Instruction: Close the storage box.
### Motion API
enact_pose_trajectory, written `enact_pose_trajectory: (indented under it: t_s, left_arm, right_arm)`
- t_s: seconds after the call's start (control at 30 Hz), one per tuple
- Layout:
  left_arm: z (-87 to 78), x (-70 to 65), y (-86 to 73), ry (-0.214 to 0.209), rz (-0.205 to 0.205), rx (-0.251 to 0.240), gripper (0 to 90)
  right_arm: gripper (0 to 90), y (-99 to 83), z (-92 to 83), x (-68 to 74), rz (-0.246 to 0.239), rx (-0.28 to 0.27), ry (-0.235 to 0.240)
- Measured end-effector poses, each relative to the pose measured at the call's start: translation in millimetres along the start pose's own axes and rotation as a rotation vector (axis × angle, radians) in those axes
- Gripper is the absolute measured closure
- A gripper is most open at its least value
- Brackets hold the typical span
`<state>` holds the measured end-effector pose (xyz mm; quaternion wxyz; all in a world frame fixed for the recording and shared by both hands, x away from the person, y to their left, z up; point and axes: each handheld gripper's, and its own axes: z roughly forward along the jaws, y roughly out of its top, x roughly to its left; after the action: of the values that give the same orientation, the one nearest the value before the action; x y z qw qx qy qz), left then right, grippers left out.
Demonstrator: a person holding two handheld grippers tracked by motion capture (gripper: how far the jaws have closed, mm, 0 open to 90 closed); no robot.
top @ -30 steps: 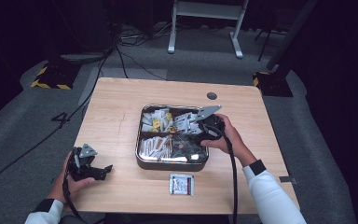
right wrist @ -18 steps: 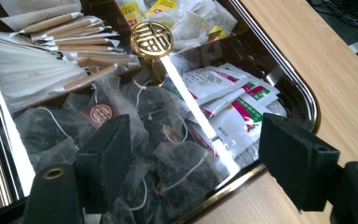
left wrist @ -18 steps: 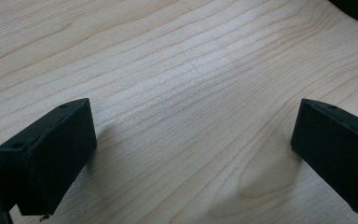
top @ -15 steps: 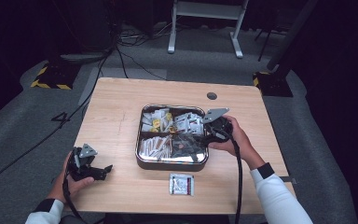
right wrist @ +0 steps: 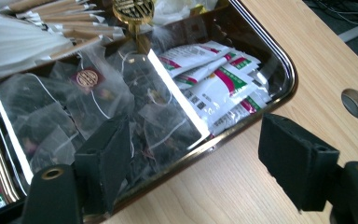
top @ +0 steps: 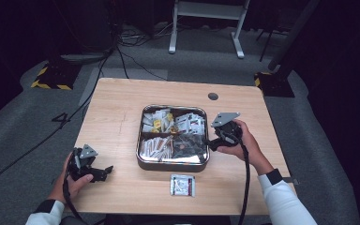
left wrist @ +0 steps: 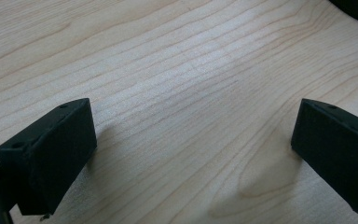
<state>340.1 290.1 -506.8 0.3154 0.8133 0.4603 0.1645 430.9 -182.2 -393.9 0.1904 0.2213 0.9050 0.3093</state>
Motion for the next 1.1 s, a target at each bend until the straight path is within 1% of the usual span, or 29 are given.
enact_pose_trajectory:
  t_s: [0.17, 0.27, 0.67, 0.7, 0.77, 0.83, 0.87, 0.9, 0.93, 1.0, 1.1]
  left_arm:
    - [0.0, 0.0, 0.0, 0.001, 0.000, 0.000, 0.2]
    - [0.0, -0.1, 0.0, 0.000, 0.000, 0.000, 0.2]
    - [0.0, 0.0, 0.0, 0.001, 0.000, 0.000, 0.2]
    - [0.0, -0.1, 0.0, 0.001, 0.000, 0.000, 0.2]
    - [0.0, -0.1, 0.0, 0.001, 0.000, 0.000, 0.2]
    - [0.0, -0.1, 0.0, 0.001, 0.000, 0.000, 0.2]
    - [0.0, -0.1, 0.0, 0.001, 0.000, 0.000, 0.2]
    - [0.0, -0.1, 0.0, 0.001, 0.000, -0.001, 0.2]
    - [0.0, -0.1, 0.0, 0.001, 0.000, -0.001, 0.3]
    - [0.0, -0.1, 0.0, 0.001, 0.000, 0.000, 0.3]
    - [0.0, -0.1, 0.0, 0.002, -0.001, -0.001, 0.2]
  right_arm:
    - [25.6, -7.3, -3.8, -0.5, -0.002, -0.001, -0.014]
    - [25.5, -10.2, -5.5, -0.5, 0.000, -0.001, -0.014]
    - [25.1, -30.8, -17.6, -5.4, 0.032, -0.011, -0.041]
    - [25.0, -35.1, -19.3, -6.2, 0.036, -0.008, -0.045]
    - [25.0, -37.0, -19.5, -6.0, 0.036, -0.007, -0.049]
    - [24.7, -43.2, -20.4, -5.5, 0.034, 0.005, -0.060]
    - [24.7, -43.2, -20.4, -5.5, 0.034, 0.005, -0.060]
    - [24.5, -47.5, -20.9, -5.7, 0.030, 0.016, -0.070]
    - [24.5, -47.5, -20.9, -5.7, 0.030, 0.016, -0.070]
    - [24.4, -53.0, -23.4, -7.0, 0.047, 0.014, -0.067]
    - [24.3, -57.9, -25.7, -7.5, 0.048, 0.014, -0.081]
